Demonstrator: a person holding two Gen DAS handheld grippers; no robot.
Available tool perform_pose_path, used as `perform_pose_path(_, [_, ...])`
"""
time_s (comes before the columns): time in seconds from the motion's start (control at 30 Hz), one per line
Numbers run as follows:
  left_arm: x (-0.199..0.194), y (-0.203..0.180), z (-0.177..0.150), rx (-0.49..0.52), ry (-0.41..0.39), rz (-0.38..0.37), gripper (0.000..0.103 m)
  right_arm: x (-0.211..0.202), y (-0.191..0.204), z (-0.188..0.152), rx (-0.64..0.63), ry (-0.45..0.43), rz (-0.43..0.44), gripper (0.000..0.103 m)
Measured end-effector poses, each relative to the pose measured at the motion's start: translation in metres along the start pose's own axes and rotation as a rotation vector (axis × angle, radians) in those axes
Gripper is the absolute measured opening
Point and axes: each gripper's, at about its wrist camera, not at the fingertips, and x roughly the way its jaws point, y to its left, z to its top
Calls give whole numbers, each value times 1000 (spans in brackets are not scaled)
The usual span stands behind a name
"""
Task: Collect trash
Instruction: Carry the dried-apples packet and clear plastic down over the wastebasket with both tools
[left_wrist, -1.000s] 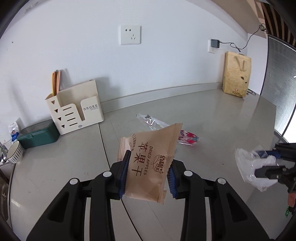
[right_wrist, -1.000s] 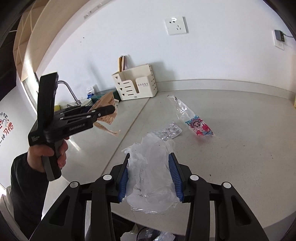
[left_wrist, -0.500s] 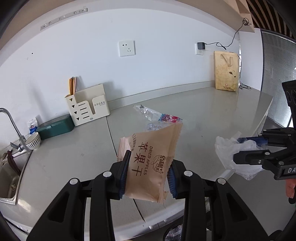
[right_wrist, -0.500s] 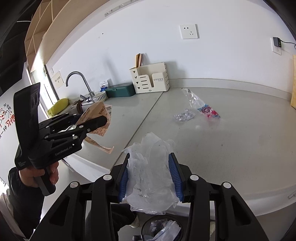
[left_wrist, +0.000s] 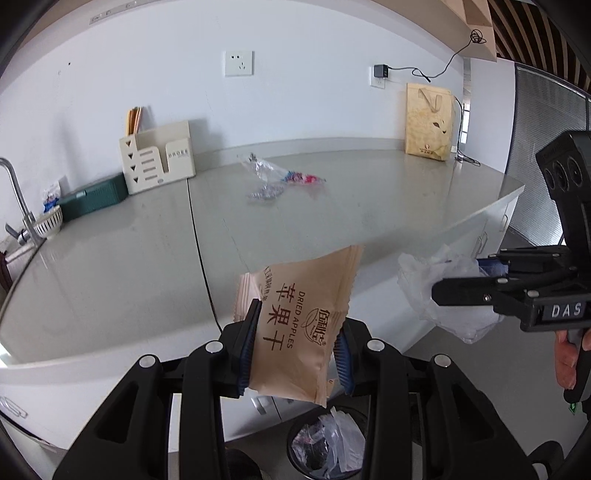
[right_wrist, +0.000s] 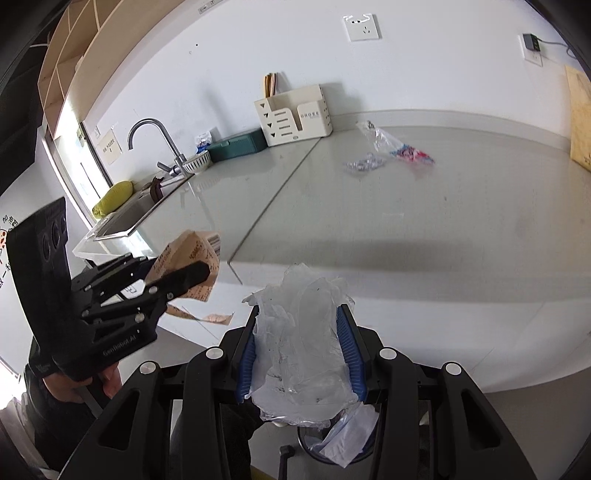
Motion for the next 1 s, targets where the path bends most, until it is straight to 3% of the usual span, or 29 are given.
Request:
perform_pose_path(0.2, [12,-9,-49,-56,74,-25,36,19,-9,-36,63,51,36,44])
perform_pose_path(0.53, [59,-21,-127,-144,230,-31,36,74,-28,-93,105,176,7,44])
perform_pose_path(0.77, [113,-22,-174,-184,332,-32,36,127,-56,-145,223,276,-3,44])
perform_pose_path(1.0, [190,-23,-234,-190,476,-29,36,190,-103,-208,356,411,-72,44])
